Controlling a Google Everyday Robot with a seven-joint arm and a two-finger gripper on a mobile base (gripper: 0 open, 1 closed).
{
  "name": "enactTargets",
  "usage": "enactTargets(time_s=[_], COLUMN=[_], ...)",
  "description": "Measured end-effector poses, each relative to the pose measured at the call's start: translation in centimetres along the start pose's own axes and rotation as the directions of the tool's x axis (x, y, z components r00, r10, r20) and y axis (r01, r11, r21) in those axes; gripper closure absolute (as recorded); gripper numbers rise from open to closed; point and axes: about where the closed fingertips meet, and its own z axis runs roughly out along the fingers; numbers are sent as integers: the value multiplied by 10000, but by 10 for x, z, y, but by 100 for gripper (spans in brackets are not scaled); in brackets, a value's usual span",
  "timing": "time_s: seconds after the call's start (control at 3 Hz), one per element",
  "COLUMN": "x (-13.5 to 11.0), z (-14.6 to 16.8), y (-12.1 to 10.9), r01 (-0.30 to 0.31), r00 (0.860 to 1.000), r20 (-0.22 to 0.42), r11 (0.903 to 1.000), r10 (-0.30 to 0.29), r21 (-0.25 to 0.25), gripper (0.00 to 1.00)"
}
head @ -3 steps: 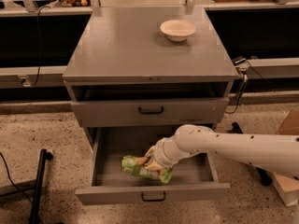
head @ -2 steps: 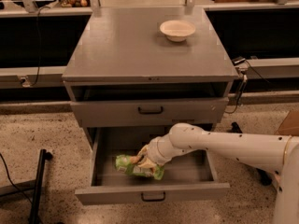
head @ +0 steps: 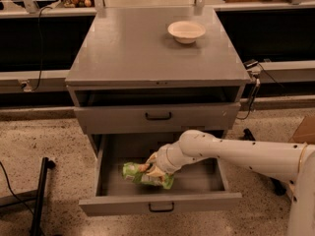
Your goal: Place green rice chip bag into middle drawer
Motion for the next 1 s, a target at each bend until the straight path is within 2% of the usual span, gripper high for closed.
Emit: enactTargets(time_s=[0.67,1.0], x=[-1,-5], z=[3,-5], y=[2,12], r01=[7,76], r00=[10000,9998], r20=[17,-197], r11=[10000,10000], r10=[-7,-76], r21=[-60,-1], gripper=[13,0])
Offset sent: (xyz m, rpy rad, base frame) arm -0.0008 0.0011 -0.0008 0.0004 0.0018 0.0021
